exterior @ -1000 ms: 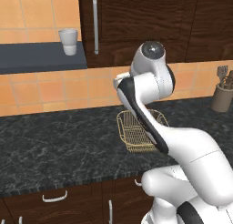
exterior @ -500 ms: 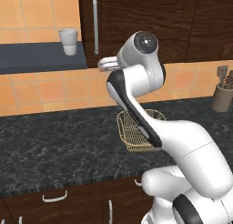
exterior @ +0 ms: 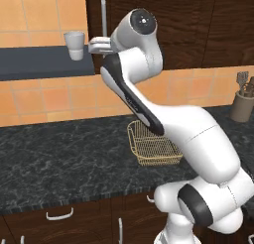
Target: Open the cabinet, pick up the bread from the cabinet and place it in the basket. Then move the basket to the dining counter.
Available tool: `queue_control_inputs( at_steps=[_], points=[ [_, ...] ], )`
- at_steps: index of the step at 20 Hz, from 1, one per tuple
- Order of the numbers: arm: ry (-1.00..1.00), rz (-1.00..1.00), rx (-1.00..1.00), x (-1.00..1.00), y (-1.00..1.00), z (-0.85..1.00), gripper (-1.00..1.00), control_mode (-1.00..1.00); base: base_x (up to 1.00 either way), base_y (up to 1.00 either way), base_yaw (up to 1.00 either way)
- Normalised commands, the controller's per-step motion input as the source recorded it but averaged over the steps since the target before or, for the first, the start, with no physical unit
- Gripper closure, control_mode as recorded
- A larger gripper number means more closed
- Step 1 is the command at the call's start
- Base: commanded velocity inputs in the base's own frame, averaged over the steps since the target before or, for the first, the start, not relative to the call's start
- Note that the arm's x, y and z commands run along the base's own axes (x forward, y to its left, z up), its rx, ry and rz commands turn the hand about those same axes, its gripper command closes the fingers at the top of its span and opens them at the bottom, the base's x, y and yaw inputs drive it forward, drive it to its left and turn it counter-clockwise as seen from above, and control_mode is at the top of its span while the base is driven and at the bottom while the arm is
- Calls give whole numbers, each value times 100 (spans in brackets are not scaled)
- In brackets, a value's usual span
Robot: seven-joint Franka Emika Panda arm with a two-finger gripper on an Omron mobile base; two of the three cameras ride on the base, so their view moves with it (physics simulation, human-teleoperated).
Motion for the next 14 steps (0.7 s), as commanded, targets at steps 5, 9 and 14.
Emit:
queue_control_inputs(
  at_steps=[5, 9, 14],
  points=[
    [0, 4, 0, 41, 6, 8, -100, -100, 0, 0, 0],
    [0, 0, 0, 66, 14, 0, -100, -100, 0, 0, 0],
    [0, 0, 0, 69, 2, -10, -100, -100, 0, 0, 0]
  ],
)
